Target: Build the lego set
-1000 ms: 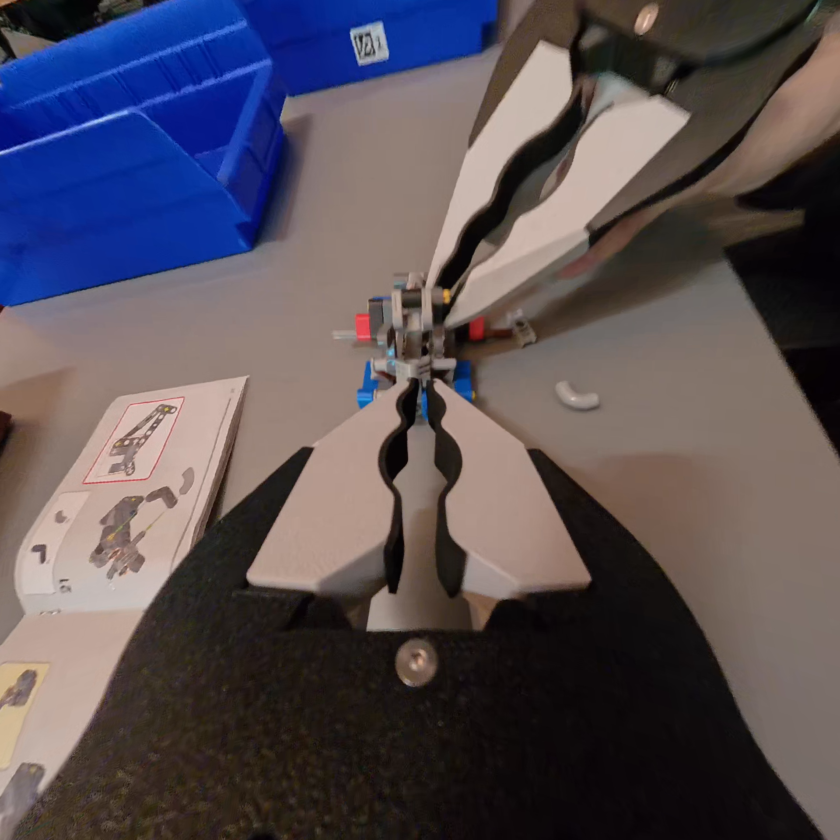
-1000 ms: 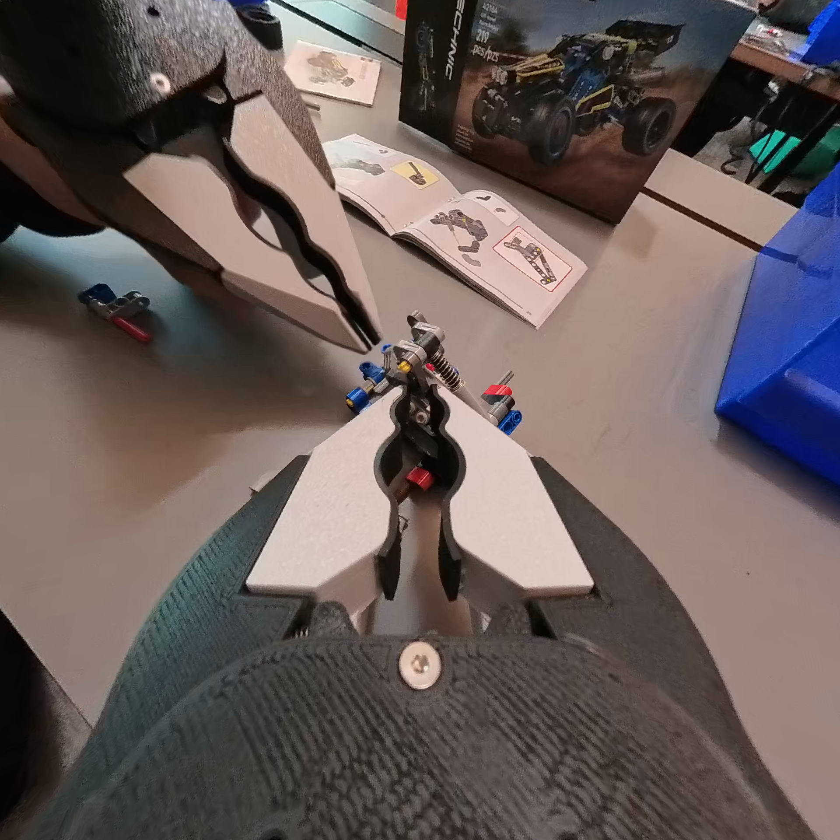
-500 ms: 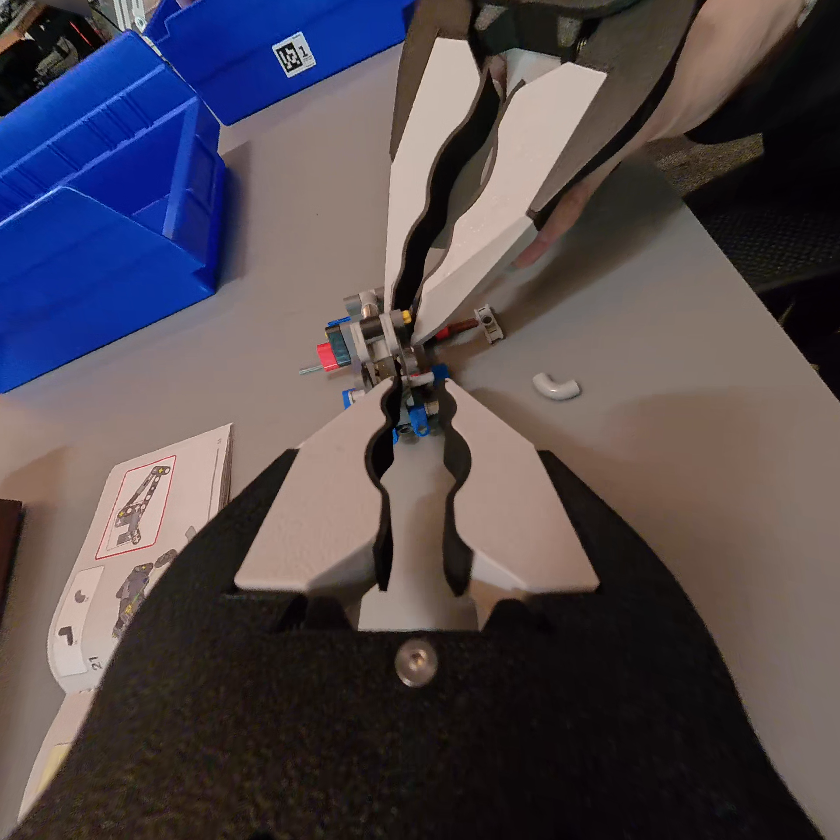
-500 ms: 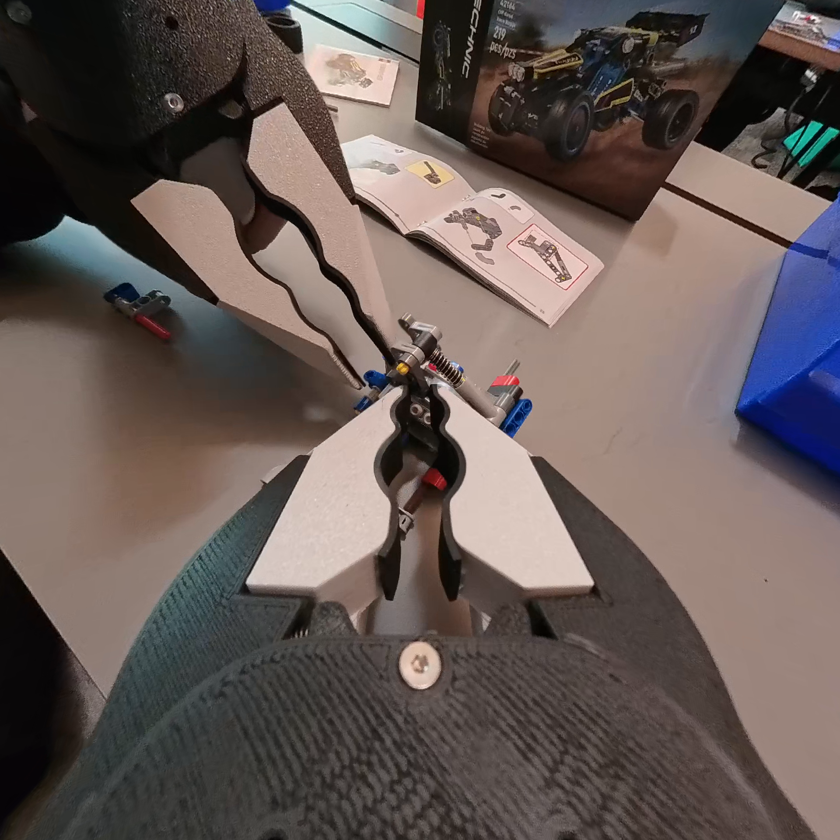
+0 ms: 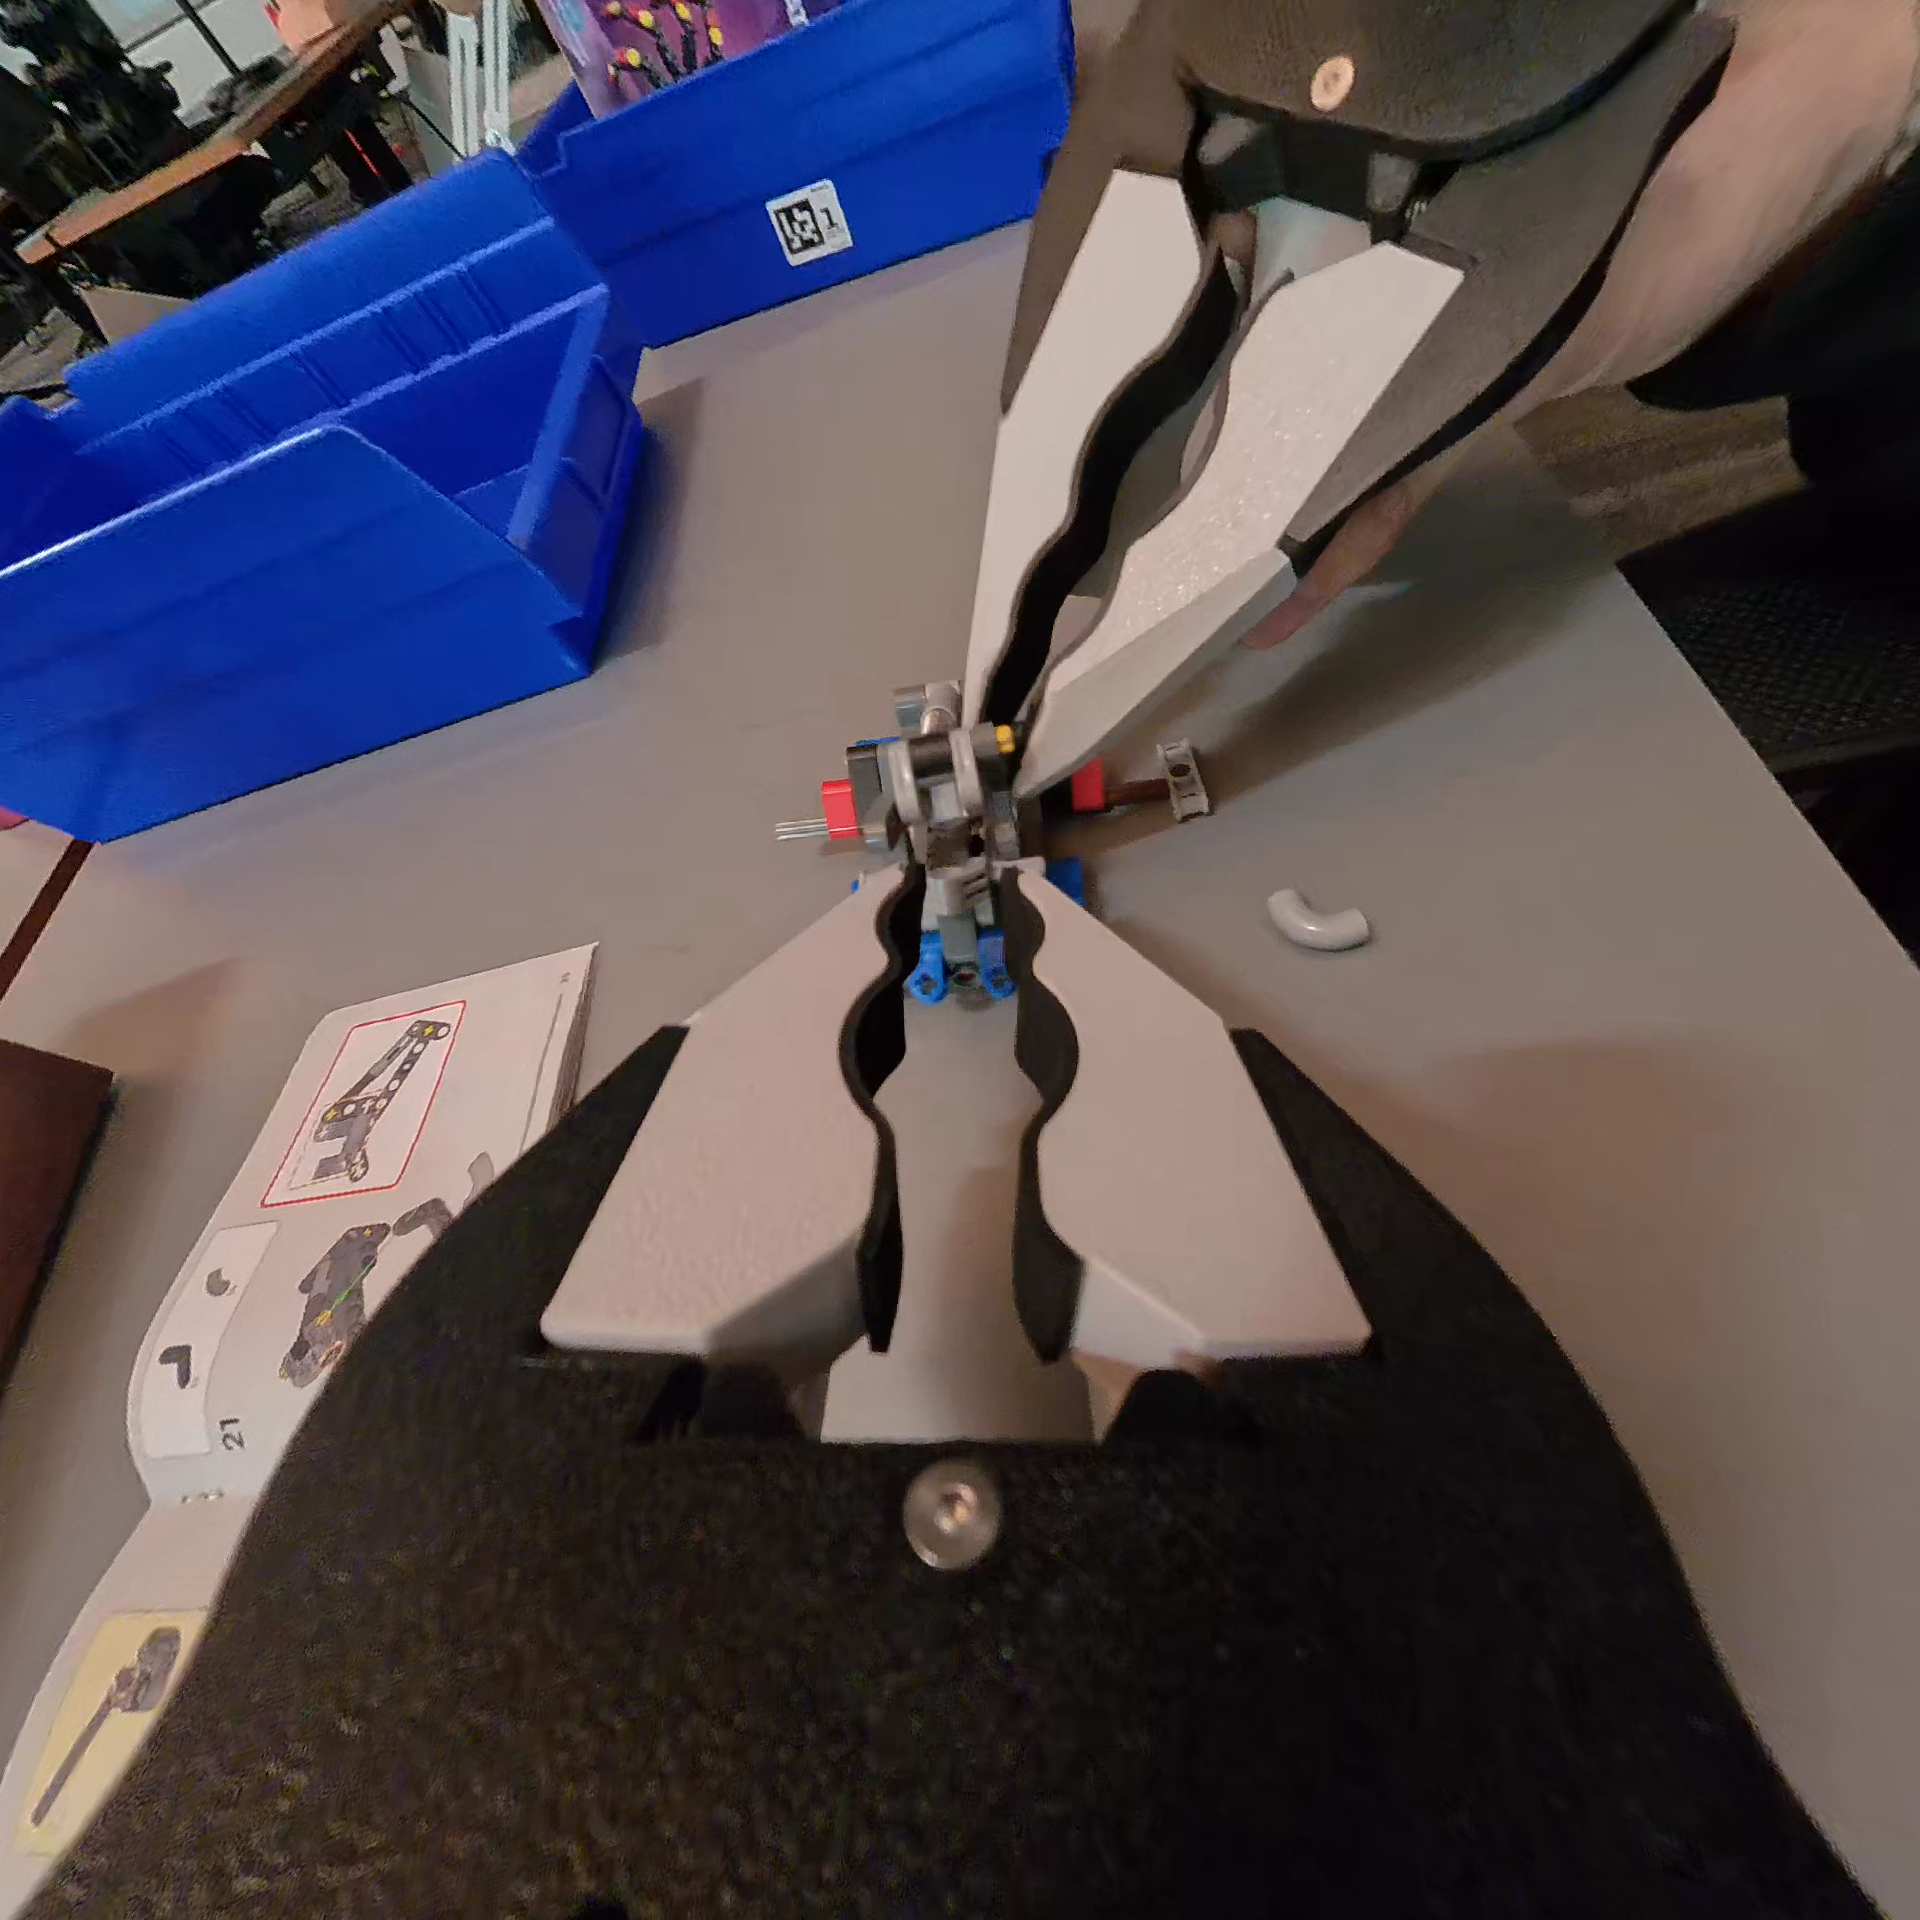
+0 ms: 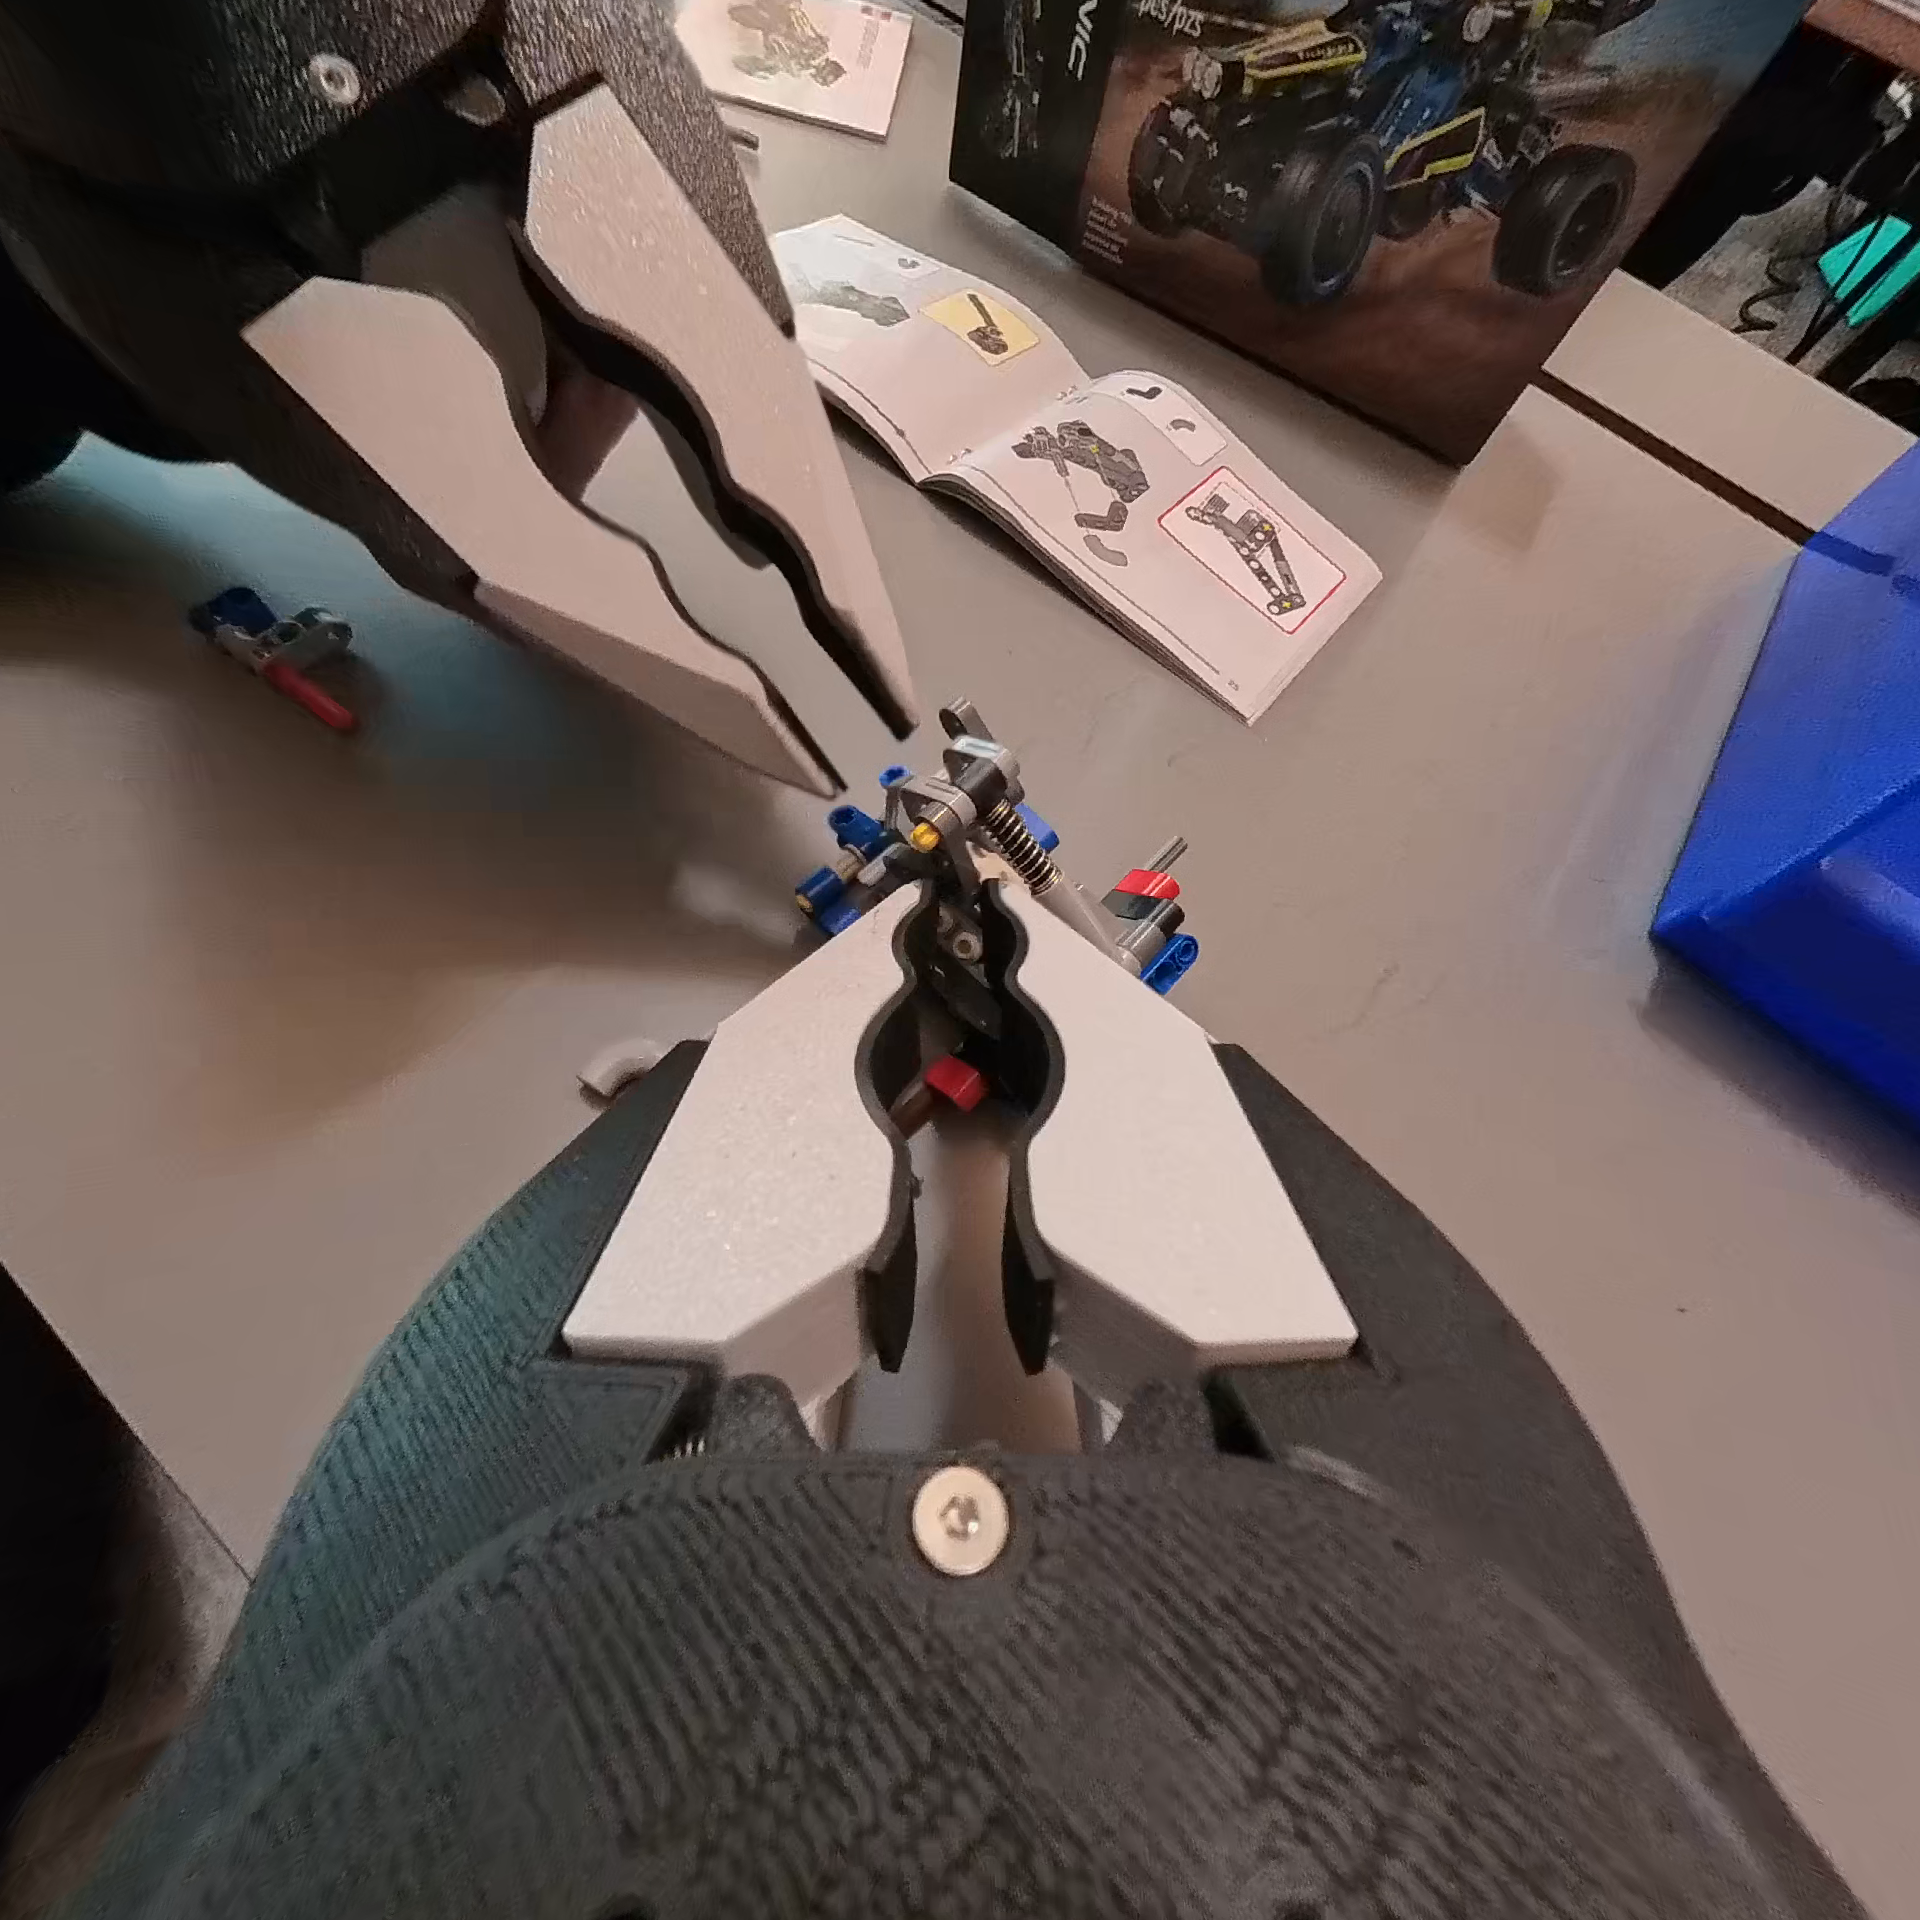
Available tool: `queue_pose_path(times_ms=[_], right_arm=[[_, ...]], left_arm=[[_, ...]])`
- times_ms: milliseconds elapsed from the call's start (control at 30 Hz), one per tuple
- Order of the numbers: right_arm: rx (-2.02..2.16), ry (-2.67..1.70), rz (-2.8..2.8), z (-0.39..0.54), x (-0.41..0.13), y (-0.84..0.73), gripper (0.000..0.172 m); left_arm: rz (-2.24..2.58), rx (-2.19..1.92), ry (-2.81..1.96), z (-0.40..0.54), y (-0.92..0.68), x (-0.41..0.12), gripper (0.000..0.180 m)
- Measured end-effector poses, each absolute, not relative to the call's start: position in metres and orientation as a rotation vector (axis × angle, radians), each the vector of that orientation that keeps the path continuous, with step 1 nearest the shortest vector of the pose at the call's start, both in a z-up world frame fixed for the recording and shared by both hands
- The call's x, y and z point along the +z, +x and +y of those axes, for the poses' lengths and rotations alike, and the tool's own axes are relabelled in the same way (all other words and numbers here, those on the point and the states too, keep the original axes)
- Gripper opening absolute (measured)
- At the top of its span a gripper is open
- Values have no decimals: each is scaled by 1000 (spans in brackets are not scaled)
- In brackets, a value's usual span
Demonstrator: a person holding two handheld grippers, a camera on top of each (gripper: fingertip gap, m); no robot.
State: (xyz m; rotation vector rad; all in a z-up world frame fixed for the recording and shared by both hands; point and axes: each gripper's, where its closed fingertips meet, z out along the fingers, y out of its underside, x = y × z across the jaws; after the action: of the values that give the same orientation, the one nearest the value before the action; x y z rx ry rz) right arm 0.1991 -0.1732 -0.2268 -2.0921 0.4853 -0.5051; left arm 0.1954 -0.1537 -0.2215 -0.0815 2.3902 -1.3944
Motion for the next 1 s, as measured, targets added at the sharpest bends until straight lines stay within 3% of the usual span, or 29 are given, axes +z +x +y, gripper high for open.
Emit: queue_pose_path(times_ms=[667,1000], right_arm=[[-459,-2135,465,-171,-229,197,5],[-468,-2152,451,-173,-230,197,5]], left_arm=[[2435,-1357,-217,-157,201,-231,13],[2421,-1343,-221,-158,203,-232,4]])
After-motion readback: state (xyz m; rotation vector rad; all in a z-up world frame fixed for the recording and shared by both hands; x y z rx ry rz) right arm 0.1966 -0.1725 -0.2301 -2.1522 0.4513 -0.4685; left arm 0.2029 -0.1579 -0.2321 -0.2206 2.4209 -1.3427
